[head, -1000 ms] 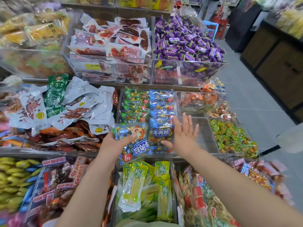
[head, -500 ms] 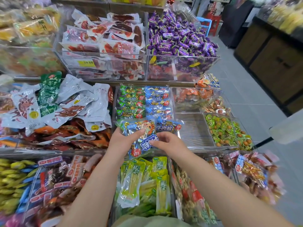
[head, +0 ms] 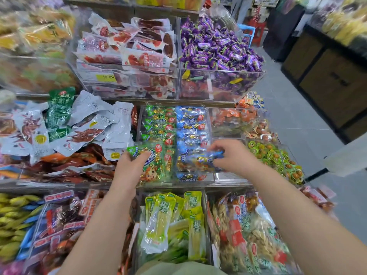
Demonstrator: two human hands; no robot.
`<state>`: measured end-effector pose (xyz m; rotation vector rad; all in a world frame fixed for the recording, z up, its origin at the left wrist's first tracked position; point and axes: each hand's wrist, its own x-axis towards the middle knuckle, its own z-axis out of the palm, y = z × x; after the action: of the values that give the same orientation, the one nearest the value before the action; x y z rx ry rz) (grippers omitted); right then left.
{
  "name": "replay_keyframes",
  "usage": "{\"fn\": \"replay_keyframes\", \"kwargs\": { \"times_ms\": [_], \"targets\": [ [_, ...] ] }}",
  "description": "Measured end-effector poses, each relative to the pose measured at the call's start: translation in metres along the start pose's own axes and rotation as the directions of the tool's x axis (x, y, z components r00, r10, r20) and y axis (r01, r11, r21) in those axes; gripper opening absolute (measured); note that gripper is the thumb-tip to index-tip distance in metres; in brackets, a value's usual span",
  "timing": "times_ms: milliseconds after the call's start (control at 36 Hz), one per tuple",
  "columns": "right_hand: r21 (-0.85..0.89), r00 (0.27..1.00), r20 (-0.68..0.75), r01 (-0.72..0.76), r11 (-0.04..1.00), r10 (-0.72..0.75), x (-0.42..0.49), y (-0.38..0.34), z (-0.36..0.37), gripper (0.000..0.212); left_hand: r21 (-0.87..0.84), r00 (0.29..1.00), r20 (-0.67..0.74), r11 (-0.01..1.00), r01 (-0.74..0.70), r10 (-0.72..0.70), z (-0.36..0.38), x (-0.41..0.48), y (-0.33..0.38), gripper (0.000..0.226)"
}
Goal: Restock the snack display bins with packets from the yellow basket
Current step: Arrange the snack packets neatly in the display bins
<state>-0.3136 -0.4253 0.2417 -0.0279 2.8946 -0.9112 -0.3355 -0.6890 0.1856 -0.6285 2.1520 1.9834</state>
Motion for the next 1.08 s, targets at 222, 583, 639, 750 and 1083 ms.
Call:
{"fn": "replay_keyframes", "kwargs": {
  "times_ms": [222,583,639,750,1083],
  "targets": [
    [-0.615,0.941,0.283,0.328,0.717,-0.188,0.029,-0.035,0.073,0.045,-0.048,0.994,0.091,0.997,0.057,-0.052,-0.005,0.003,0.006,0.088],
    [-0.491,0.959,-0.111,0.177,0.853,-0.263,0.015,0.017,0.083,0.094,0.288,0.892,0.422,0.908,-0.303,0.164,-0.057,0.002,0.055,0.04],
    [-0.541,0.961,-0.075,0.185,0.82,-0.267,0.019,0.019,0.079,0.085,0.364,0.882,0.452,0.875,-0.32,0.135,-0.055,0.005,0.069,0.033],
    [-0.528,0.968,-0.074,0.167,0.833,-0.24,0.02,0.023,0.075,0.076,0.33,0.869,0.471,0.883,-0.335,0.154,-0.047,0.013,0.076,0.028],
    [-0.437,0.977,-0.054,0.164,0.884,-0.208,0.019,0.031,0.068,0.072,0.596,0.986,0.165,0.795,-0.114,0.018,0.002,0.014,0.014,0.075]
  ]
}}
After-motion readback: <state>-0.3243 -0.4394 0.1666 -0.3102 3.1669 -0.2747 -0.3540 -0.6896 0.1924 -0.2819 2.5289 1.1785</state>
